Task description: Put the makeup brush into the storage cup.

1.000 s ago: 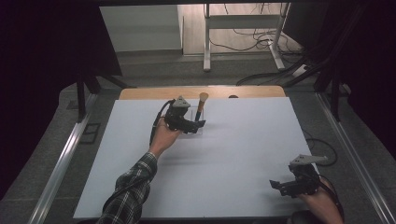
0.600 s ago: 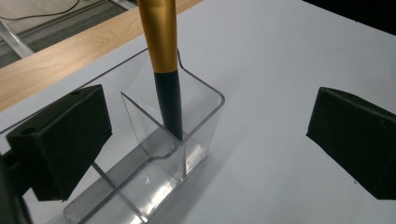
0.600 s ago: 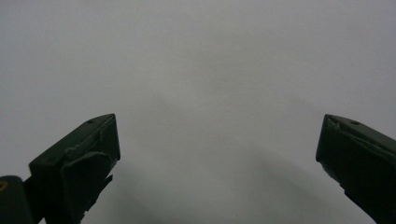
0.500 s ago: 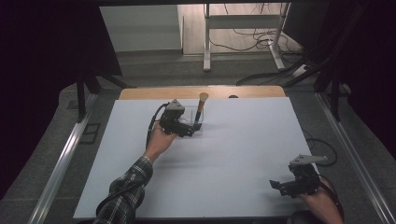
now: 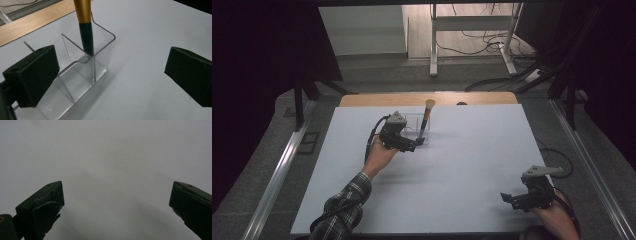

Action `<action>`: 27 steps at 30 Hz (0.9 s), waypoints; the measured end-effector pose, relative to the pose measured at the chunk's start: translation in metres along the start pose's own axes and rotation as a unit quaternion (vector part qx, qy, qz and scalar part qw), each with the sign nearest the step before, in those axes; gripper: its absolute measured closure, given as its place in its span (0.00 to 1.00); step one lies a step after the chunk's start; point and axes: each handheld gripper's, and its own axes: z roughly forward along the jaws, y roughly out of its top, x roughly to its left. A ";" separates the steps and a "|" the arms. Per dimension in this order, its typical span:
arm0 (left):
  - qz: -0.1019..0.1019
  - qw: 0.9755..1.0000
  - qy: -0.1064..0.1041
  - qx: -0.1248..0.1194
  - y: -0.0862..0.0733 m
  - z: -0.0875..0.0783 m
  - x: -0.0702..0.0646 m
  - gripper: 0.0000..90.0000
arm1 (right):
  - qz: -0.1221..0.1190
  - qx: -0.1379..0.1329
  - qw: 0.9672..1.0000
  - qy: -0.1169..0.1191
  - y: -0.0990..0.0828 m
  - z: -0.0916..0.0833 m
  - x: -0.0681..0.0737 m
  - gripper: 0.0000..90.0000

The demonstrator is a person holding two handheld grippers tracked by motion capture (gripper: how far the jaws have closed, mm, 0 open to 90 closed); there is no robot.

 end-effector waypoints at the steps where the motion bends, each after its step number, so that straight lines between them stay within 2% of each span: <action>1: 0.001 1.000 0.000 0.000 0.000 -0.001 0.000 0.00 | 0.000 0.000 1.000 0.000 0.000 0.000 0.000 0.00; 10: -0.001 1.000 -0.007 -0.001 0.000 -0.007 -0.002 0.00 | -0.002 0.000 1.000 0.001 0.000 0.000 0.000 0.00; 27: 0.017 1.000 -0.009 0.007 0.000 -0.012 -0.013 0.00 | -0.002 -0.001 1.000 0.000 0.000 0.000 0.000 0.00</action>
